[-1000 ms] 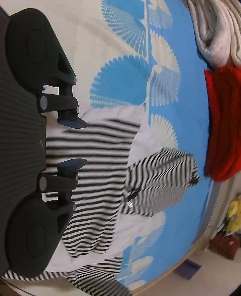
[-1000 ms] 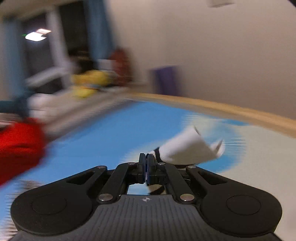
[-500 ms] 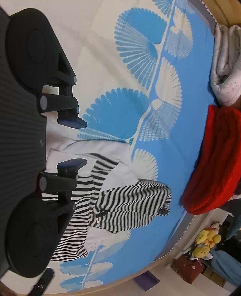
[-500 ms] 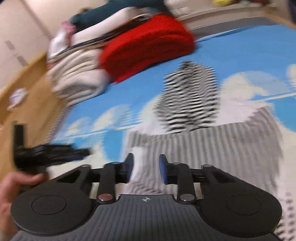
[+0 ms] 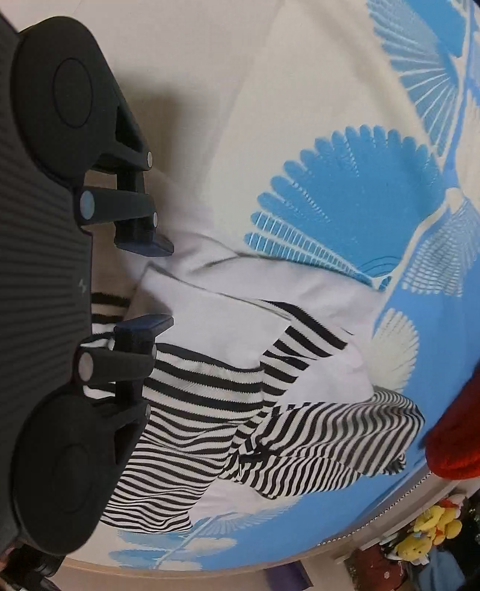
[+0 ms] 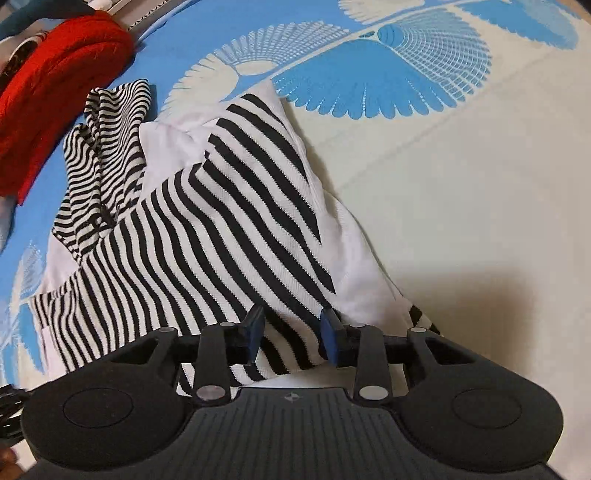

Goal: Fold small clothes

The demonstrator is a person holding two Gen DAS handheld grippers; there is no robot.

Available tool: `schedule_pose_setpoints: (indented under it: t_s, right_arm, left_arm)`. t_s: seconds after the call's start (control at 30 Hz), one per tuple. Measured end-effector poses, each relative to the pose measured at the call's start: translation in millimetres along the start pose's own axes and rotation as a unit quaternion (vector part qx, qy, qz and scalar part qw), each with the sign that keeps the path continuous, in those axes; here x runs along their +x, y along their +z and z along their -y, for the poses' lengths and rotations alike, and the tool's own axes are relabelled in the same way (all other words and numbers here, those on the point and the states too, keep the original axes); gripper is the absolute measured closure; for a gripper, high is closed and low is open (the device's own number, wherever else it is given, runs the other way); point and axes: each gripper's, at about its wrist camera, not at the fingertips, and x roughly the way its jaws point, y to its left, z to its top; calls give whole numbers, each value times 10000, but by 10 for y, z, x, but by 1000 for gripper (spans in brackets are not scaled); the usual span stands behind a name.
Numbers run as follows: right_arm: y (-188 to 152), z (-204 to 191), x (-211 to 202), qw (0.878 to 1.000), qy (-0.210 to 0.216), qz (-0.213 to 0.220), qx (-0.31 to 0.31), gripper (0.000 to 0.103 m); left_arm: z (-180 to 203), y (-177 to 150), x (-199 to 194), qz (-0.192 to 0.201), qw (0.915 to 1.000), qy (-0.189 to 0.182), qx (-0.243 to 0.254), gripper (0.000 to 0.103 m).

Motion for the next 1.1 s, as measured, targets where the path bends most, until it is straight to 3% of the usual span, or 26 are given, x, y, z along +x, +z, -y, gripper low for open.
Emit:
schedule_pose_setpoints:
  t_s: [0.03, 0.13, 0.23, 0.37, 0.43, 0.5, 0.53, 0.63, 0.7, 0.8, 0.9, 1.0, 1.1]
  right_arm:
    - [7, 4, -18, 10000, 12, -16, -37, 68]
    - [39, 1, -101, 9998, 2, 7, -193, 68]
    - [108, 12, -128, 9999, 27, -10, -155, 68]
    - [136, 3, -154, 9996, -67, 58, -280, 68]
    - [125, 32, -148, 9994, -180, 45, -290, 68]
    - [113, 51, -149, 9991, -316, 59, -285, 68]
    - [112, 51, -166, 9991, -305, 79, -270, 68]
    - [103, 15, -188, 9988, -299, 136, -375, 67]
    - [82, 14, -144, 9983, -339, 43, -462, 67]
    - [62, 7, -151, 9980, -398, 24, -486, 67]
    - [90, -87, -392, 9973, -354, 360, -529, 67]
    - [107, -282, -717, 9897, -235, 1013, -983, 65]
    - [76, -445, -939, 9765, -164, 1561, -1478, 61]
  left_arm:
    - [26, -6, -3, 66, 9999, 131, 35, 81]
    - [177, -22, -171, 311, 9982, 290, 417, 98]
    - [305, -122, -477, 641, 9933, 437, 851, 99]
    - [226, -240, -769, 885, 9926, 399, 733, 99]
    - [185, -247, -652, 679, 9928, 689, 708, 99]
    - [139, -192, -505, 362, 9939, 719, 752, 99]
    - [119, -181, -496, 387, 9944, 690, 696, 99]
    - [236, -223, -548, 622, 9924, 262, 1026, 97]
    - [343, -294, -400, 450, 9892, 87, 1391, 93]
    - [288, -379, -108, -115, 9875, 639, 1433, 86]
    - [303, -300, -354, 308, 9887, 722, 1275, 86]
    - [412, -268, -769, 1249, 9793, 513, 1506, 83]
    - [471, -243, -991, 1803, 9714, 395, 1491, 83]
